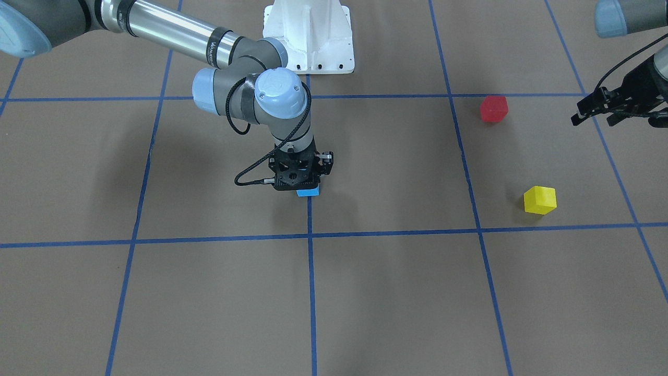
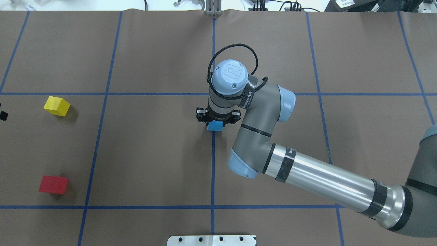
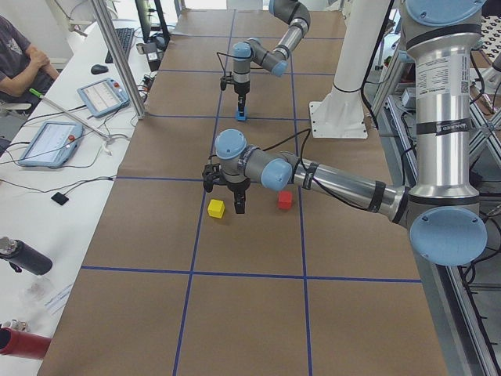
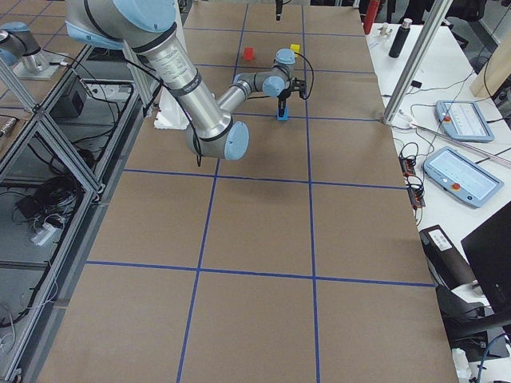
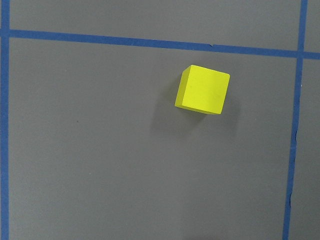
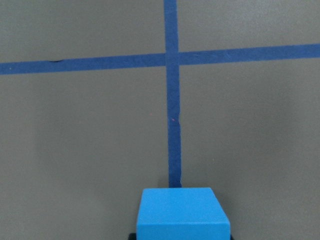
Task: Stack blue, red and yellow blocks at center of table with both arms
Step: 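Open the right gripper and lift away while the left gripper reaches the red cube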
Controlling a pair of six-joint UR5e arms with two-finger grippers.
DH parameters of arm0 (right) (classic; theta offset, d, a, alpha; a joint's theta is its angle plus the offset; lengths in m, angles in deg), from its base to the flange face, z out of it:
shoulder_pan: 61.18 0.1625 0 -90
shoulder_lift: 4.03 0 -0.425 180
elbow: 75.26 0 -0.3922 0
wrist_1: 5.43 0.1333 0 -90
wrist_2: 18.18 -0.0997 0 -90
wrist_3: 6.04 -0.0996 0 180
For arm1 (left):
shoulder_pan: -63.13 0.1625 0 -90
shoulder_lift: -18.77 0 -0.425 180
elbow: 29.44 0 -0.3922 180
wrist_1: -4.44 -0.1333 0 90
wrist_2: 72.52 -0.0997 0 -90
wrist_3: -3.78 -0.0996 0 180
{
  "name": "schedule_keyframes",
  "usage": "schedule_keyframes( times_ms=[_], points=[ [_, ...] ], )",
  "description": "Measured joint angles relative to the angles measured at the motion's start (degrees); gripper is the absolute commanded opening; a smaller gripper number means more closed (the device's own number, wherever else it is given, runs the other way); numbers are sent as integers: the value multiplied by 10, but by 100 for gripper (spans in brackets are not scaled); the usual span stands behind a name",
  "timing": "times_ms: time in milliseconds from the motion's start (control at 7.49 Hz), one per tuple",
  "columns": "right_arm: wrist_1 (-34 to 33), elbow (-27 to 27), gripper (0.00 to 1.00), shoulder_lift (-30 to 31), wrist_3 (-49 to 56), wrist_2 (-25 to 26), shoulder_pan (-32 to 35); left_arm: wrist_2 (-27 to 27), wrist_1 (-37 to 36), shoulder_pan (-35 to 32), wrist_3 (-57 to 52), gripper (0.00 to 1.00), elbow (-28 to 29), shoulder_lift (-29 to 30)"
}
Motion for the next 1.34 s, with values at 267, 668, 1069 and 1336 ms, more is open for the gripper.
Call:
schedule_keyframes(
  times_ms=[267, 668, 1069, 1336],
  points=[
    [0, 0, 97, 0, 0, 1, 0, 0, 0, 0, 0, 100, -1, 0],
    [0, -6, 100, 0, 5, 2, -1, 0, 1, 0, 0, 100, -5, -1],
    [0, -4, 100, -3, 26, 0, 1, -20, 6, 21, 61, 100, -28, 0],
    [-8, 28, 100, 1, 26, -13, 16, -103, 13, 112, 183, 99, -90, -14]
  ],
)
